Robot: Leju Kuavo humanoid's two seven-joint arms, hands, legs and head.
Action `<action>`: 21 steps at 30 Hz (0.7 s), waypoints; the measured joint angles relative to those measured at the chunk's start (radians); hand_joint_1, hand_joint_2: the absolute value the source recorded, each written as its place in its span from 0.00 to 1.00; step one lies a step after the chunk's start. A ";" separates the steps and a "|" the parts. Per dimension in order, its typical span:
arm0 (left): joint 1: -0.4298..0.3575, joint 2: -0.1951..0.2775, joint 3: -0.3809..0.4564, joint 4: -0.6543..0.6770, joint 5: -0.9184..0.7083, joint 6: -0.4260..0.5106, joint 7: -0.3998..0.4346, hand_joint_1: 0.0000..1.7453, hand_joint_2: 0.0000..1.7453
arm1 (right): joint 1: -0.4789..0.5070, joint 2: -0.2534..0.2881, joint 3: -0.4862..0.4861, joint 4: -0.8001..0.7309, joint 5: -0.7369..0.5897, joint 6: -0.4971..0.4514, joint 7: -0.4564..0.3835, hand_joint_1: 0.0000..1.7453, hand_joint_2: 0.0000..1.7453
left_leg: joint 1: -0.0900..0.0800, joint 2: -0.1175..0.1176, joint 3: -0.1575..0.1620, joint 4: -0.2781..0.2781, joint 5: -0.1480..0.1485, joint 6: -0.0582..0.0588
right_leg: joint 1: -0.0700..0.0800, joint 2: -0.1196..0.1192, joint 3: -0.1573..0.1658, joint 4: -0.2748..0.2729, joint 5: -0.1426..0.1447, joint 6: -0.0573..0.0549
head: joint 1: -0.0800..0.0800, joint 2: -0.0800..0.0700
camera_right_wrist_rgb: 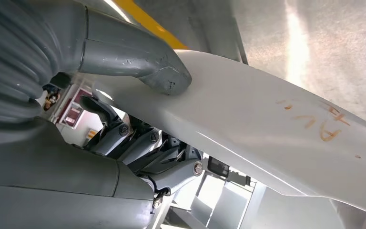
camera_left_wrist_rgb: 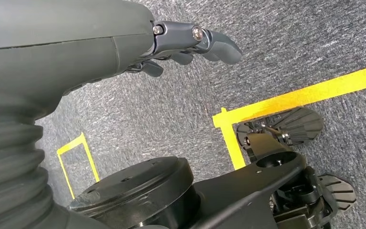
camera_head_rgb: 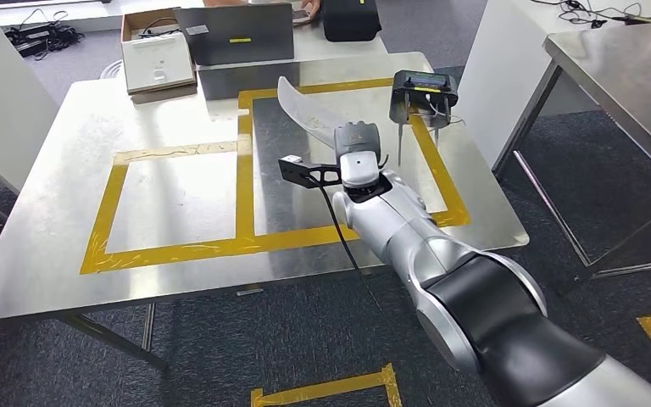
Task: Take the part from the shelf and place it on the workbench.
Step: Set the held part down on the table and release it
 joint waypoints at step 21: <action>0.003 -0.001 0.000 0.000 0.001 0.000 -0.049 0.00 1.00 | 0.065 0.022 0.030 0.004 0.000 0.013 -0.013 0.93 1.00 | 0.000 0.000 0.000 0.000 0.000 0.000 | 0.000 0.000 0.000 0.000 0.000 0.000 | 0.000 0.000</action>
